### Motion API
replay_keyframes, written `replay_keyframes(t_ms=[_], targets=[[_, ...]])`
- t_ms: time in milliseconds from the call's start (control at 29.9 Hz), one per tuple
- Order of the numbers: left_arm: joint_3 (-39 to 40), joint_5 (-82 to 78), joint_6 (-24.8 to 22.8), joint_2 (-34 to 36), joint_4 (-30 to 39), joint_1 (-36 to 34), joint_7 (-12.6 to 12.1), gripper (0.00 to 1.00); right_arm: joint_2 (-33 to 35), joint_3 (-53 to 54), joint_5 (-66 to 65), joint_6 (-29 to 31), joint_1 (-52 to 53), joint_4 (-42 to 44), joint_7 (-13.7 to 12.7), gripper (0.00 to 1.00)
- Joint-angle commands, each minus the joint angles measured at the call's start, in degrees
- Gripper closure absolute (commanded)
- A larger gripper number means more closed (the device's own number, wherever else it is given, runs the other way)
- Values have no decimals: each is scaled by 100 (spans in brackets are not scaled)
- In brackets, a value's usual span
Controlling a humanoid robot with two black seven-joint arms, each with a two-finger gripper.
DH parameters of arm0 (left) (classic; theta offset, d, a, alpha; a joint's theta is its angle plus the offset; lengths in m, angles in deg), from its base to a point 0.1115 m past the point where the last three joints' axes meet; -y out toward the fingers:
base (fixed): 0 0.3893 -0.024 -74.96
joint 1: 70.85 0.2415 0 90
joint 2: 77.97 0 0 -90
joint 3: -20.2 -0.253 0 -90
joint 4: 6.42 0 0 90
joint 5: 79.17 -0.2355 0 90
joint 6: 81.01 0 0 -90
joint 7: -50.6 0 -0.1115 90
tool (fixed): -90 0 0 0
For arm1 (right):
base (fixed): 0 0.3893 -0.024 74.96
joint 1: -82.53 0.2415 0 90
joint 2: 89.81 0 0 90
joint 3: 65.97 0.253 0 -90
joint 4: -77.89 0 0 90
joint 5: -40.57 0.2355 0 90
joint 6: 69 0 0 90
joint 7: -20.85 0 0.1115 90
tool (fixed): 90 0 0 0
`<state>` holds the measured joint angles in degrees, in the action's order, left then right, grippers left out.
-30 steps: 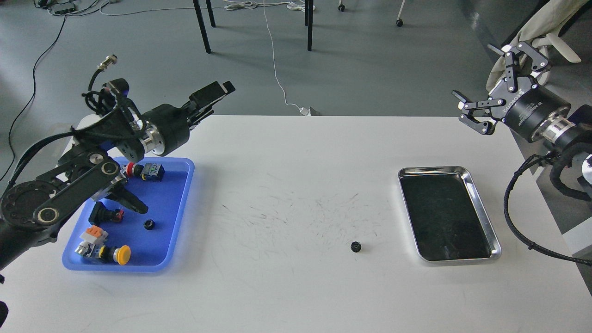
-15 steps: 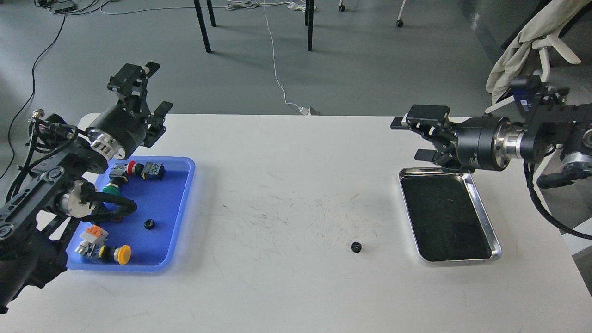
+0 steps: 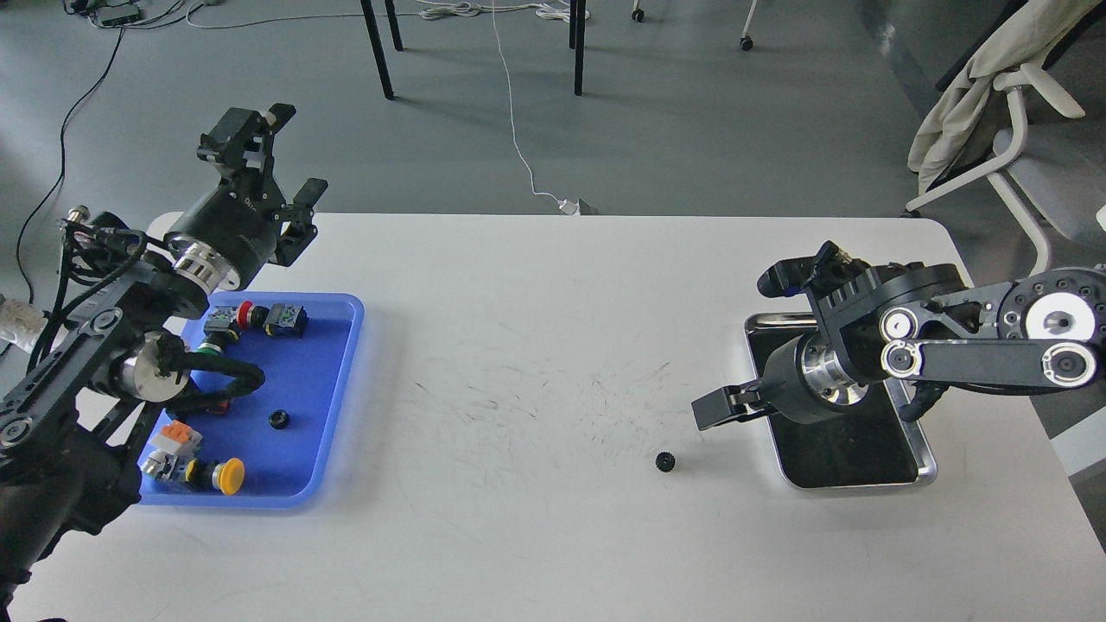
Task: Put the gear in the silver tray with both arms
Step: 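Lower the right gripper onto the black gear and grasp it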
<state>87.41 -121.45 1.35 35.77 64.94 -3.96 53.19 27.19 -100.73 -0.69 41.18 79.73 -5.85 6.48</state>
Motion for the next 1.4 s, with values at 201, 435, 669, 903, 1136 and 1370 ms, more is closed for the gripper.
replay_keyframes(t_ms=[201,435,669,903,1136,1370], targets=[[12,0,17,43,150,8,14,2,-1073,-92,663,30,8,447,13,3],[65,0,26,157,264,131,14,2,-1337,-224,926,30,-1,570,4,5],[109,0,35,192,361,149,14,2,-1487,-285,1041,83,-1,587,-5,6],[135,0,35,210,379,175,14,2,-1733,-452,1041,171,-1,763,-5,7],[223,9,35,245,379,193,23,2,-1821,-593,1032,285,-1,842,-14,18],[241,0,35,254,379,202,23,2,-1891,-698,1023,285,-10,921,-14,33]])
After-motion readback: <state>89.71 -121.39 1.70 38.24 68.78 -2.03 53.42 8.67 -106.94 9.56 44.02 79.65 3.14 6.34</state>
